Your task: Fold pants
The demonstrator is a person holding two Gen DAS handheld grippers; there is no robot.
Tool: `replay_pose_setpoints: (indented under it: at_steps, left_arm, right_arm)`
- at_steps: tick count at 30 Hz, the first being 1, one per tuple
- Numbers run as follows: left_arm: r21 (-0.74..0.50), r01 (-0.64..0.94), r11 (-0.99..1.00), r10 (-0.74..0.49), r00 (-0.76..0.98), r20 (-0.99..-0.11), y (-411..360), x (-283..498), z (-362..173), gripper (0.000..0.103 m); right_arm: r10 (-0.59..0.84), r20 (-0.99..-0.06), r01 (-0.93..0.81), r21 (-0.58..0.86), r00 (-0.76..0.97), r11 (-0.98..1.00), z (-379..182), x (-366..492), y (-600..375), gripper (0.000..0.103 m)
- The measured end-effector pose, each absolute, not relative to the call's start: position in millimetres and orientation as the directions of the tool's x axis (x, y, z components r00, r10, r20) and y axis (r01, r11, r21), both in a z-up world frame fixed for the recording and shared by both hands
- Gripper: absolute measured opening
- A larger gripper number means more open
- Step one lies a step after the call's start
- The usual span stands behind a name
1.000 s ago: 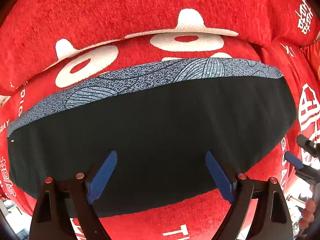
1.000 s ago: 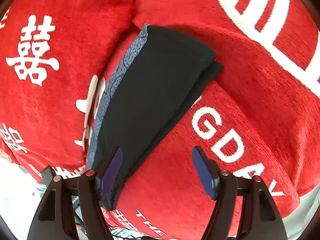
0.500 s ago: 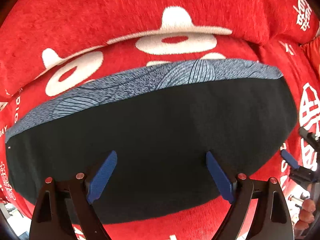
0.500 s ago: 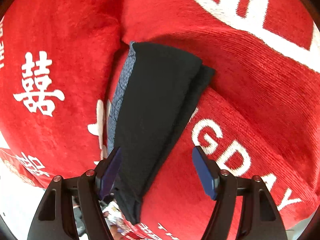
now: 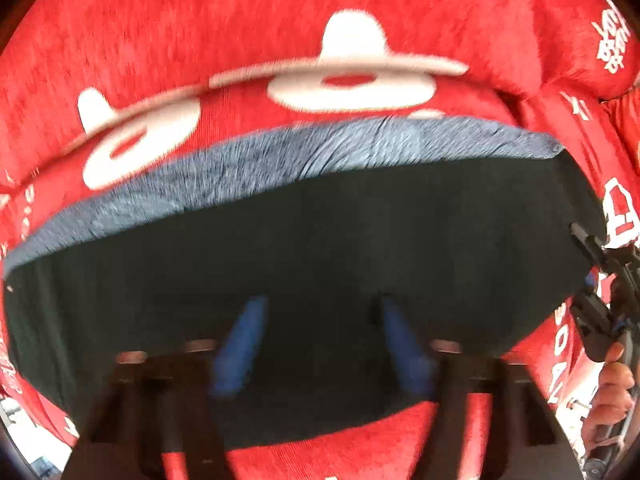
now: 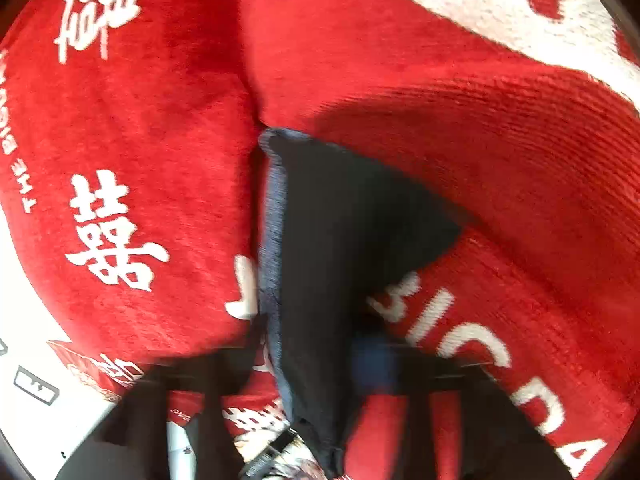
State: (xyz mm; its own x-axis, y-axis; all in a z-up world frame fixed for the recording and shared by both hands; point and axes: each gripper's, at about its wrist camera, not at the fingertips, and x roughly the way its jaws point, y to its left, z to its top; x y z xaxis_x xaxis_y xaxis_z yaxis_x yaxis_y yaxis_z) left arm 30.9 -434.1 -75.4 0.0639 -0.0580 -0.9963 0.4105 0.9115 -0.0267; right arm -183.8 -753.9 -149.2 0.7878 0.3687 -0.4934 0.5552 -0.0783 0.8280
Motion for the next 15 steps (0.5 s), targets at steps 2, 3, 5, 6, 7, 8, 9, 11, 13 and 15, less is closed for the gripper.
replay_pose_setpoints:
  at_steps: [2,3,5,6,7,8,9,11,13,15]
  left_arm:
    - [0.017,0.405,0.914,-0.049,0.153,-0.987,-443,33,-59,0.047]
    - [0.037,0.400,0.916,-0.043,0.190,-0.981,-446,34,-54,0.047]
    - [0.082,0.368,0.926,-0.018,0.260,-0.966,-454,40,-51,0.047]
    - [0.083,0.354,0.932,-0.014,0.263,-0.965,-458,44,-55,0.047]
    - [0.068,0.345,0.936,-0.019,0.245,-0.969,-462,49,-64,0.047]
    - [0.057,0.340,0.939,-0.022,0.223,-0.975,-465,51,-74,0.047]
    - [0.033,0.342,0.939,-0.025,0.165,-0.986,-469,48,-92,0.048]
    - [0.092,0.370,0.925,-0.003,0.248,-0.969,-478,36,-96,0.048]
    - [0.104,0.403,0.909,-0.007,0.265,-0.964,-482,29,-95,0.048]
    - [0.054,0.390,0.919,-0.045,0.239,-0.970,-476,32,-97,0.048]
  right_arm:
    - [0.372,-0.483,0.531,0.847,0.793,-0.032,-134,-182,-754,0.016]
    - [0.375,-0.480,0.516,0.857,0.793,0.005,-124,-179,-753,0.016]
    - [0.388,-0.467,0.476,0.876,0.795,0.078,-103,-174,-750,0.016]
    - [0.397,-0.466,0.458,0.881,0.791,0.121,-91,-171,-748,0.016]
    - [0.403,-0.466,0.445,0.883,0.788,0.150,-83,-169,-745,0.016]
    - [0.413,-0.470,0.423,0.883,0.780,0.204,-69,-164,-741,0.016]
    - [0.419,-0.476,0.409,0.879,0.773,0.244,-60,-160,-737,0.016]
    - [0.431,-0.493,0.382,0.866,0.756,0.322,-42,-150,-728,0.016]
    - [0.436,-0.506,0.355,0.853,0.744,0.383,-28,-139,-719,0.016]
    - [0.438,-0.535,0.325,0.822,0.723,0.468,-12,-127,-706,0.016]
